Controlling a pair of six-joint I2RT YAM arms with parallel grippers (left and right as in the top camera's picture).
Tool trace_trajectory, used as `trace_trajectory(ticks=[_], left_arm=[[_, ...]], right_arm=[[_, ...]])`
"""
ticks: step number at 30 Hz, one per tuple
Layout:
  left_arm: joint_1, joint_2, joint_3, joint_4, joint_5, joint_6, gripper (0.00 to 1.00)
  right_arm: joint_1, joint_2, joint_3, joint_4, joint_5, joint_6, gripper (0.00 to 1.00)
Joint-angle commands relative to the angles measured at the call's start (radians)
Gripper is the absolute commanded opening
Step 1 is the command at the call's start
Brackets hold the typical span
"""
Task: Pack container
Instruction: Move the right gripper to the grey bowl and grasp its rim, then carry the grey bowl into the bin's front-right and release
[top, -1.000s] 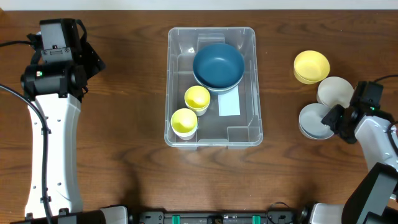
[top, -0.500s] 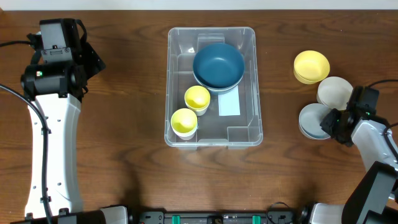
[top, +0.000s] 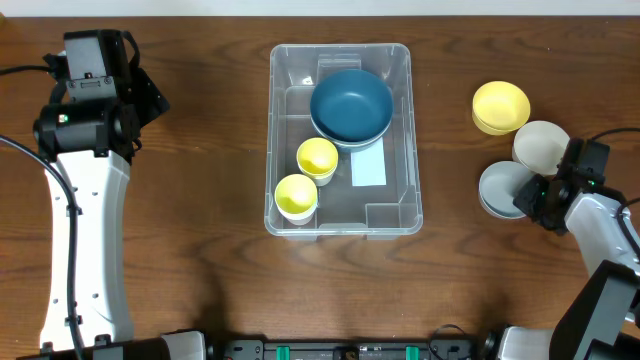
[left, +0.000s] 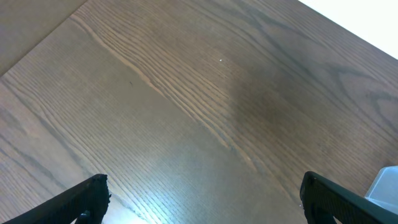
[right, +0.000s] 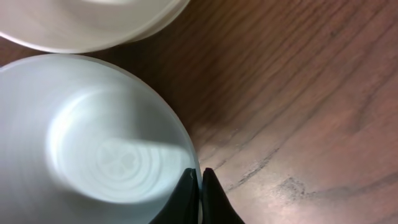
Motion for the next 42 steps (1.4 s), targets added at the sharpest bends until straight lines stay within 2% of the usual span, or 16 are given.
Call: trace_trajectory(ticks=[1, 8, 15, 23, 29, 34, 42], left_arm=[[0.004, -0.002, 0.017, -0.003, -0.021, -0.005, 0.98], [0.004, -0.002, 0.017, -0.003, -0.021, -0.005, 0.98], [0.004, -0.002, 0.017, -0.003, -0.021, -0.005, 0.98], [0.004, -0.002, 0.017, -0.003, -0.021, -0.005, 0.98], [0.004, -0.002, 0.017, -0.003, -0.021, -0.005, 0.98], [0.004, -0.002, 0.017, -0.003, -0.021, -0.005, 0.98], [0.004, -0.002, 0.017, -0.003, -0.021, -0.005, 0.98]], right_arm=[[-0.005, 0.004, -0.007, -0.004, -0.017, 0.002, 0.01], [-0.004, -0.064, 0.002, -0.029, -0.101, -0.006, 0.01], [0.003, -0.243, 0.013, -0.057, -0.274, -0.010, 0.03], [0.094, -0.461, 0.088, -0.160, -0.275, -0.016, 0.04], [0.257, -0.498, 0.267, -0.275, -0.264, -0.044, 0.03], [0.457, -0.471, 0.399, -0.328, -0.195, -0.043, 0.03], [0.749, -0.349, 0.473, -0.341, -0.011, -0.031, 0.04]])
